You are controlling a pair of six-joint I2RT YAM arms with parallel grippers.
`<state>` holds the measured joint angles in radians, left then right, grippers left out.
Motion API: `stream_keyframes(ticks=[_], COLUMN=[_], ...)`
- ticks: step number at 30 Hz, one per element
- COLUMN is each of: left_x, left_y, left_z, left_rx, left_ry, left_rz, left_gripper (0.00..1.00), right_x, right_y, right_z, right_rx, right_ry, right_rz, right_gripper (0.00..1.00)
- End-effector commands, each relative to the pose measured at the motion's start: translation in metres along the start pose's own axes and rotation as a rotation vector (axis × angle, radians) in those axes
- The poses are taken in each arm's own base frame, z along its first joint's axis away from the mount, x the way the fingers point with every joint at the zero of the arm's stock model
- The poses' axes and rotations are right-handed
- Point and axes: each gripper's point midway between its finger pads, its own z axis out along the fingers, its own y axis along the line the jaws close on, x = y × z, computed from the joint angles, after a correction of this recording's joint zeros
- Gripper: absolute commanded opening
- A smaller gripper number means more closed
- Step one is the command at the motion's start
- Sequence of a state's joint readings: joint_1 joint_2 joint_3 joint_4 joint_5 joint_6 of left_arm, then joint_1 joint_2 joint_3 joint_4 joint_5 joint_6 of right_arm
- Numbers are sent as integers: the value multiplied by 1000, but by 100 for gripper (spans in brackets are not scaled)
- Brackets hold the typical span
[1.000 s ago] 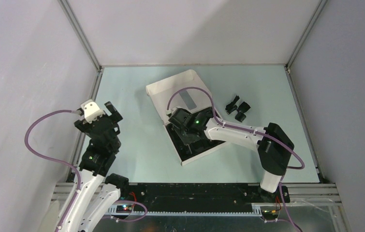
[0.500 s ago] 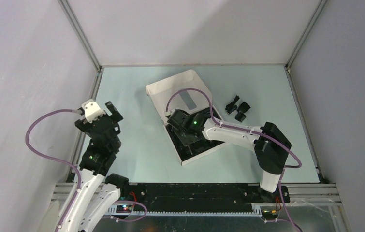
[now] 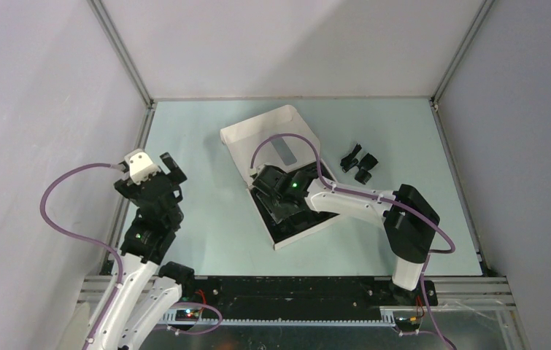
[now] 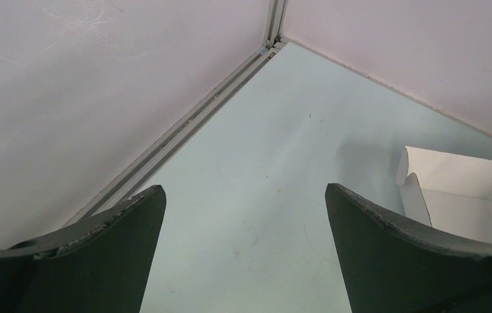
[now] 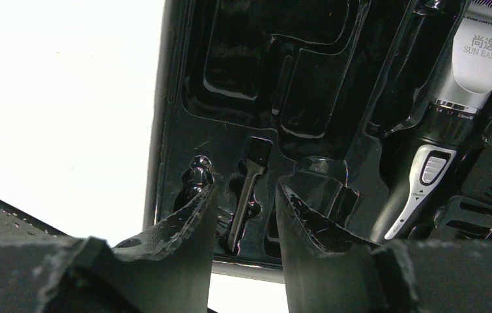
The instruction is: Sort the hair-cutting tools
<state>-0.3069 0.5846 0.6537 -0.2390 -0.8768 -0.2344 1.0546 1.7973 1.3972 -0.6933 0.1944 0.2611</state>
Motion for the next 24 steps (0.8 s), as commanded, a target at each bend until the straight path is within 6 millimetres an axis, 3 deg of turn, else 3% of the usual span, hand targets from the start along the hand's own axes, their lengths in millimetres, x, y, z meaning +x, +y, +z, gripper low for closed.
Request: stream_keyframes(ticks=[1, 4, 10, 24], left_x=[-9, -8, -7, -4], left_y=[-3, -4, -5, -6], left_z=[2, 2, 3, 4], left_rx=[4, 6, 8, 12], left_ry=[-22, -20, -15, -6], left_rz=[-13, -12, -7, 1], left_gripper=[100, 100, 100, 99], right_x=[-13, -17, -15, -7], right_y=[0, -2, -11, -14], right_z=[-9, -15, -11, 4], right_rx=[-1, -11, -27, -39], right_ry=[-40, -62, -65, -39], right_rz=[13, 29, 67, 80], right_gripper=[43, 40, 25, 24])
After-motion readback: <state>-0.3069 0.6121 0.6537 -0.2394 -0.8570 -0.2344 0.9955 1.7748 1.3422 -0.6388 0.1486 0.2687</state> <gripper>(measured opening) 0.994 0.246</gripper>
